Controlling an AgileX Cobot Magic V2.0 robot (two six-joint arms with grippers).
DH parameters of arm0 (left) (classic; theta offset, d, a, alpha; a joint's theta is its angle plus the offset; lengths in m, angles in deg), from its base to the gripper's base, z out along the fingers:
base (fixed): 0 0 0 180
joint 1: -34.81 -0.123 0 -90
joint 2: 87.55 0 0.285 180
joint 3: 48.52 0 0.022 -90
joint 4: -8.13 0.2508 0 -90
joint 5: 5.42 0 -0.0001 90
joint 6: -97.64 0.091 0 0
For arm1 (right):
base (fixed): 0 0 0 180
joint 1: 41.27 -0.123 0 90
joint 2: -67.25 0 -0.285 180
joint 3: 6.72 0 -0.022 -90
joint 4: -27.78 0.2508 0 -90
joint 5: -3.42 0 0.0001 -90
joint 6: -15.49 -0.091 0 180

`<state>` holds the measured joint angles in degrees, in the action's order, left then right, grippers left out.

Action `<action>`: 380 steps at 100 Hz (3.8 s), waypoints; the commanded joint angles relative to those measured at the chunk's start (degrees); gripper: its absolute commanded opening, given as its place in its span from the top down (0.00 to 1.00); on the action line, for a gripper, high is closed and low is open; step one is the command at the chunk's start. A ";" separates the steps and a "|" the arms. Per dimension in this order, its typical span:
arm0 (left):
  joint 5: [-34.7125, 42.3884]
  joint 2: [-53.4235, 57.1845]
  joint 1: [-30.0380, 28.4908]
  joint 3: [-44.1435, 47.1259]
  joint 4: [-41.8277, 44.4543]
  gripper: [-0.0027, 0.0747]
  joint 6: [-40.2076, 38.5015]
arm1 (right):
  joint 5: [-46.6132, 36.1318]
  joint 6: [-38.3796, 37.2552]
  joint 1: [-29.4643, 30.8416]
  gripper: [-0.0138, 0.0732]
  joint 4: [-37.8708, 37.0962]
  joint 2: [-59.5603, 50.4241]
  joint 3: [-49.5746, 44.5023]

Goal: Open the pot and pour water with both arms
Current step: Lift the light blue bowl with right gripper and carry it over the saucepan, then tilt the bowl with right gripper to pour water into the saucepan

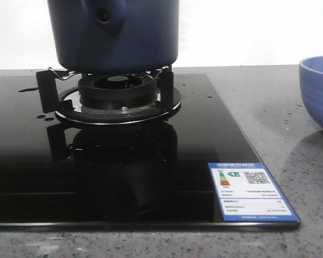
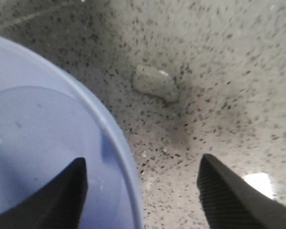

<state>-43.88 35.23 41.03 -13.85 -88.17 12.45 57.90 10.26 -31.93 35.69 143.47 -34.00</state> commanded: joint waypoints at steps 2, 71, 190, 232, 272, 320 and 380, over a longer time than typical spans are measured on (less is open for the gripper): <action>-0.86 0.84 0.39 -1.90 -4.73 0.60 -0.29 | -3.39 0.09 0.42 0.43 1.88 -0.88 0.09; 3.18 0.84 0.17 -2.03 -7.23 0.60 0.15 | 2.90 3.63 -0.75 0.92 6.21 -1.82 11.00; 7.38 0.84 0.17 -5.30 -8.55 0.60 0.24 | 10.32 3.63 -31.72 0.91 -6.00 29.39 76.13; 7.88 0.84 0.17 -5.30 -8.55 0.60 0.24 | 2.89 3.53 -42.13 0.91 -30.88 31.52 76.13; 7.88 0.84 0.17 -5.30 -8.55 0.60 0.24 | 2.19 0.09 -48.40 0.89 -48.73 34.64 76.13; 7.88 0.84 0.17 -5.30 -8.55 0.60 0.24 | 0.00 -5.07 -53.03 0.89 -69.28 36.68 76.13; 8.95 0.84 1.51 -5.30 -8.55 0.60 0.59 | -5.38 -9.98 -57.22 0.89 -93.52 36.68 76.13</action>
<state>-33.88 35.23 42.18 -16.73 -93.20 13.07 56.17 0.78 -88.15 -48.85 183.33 40.10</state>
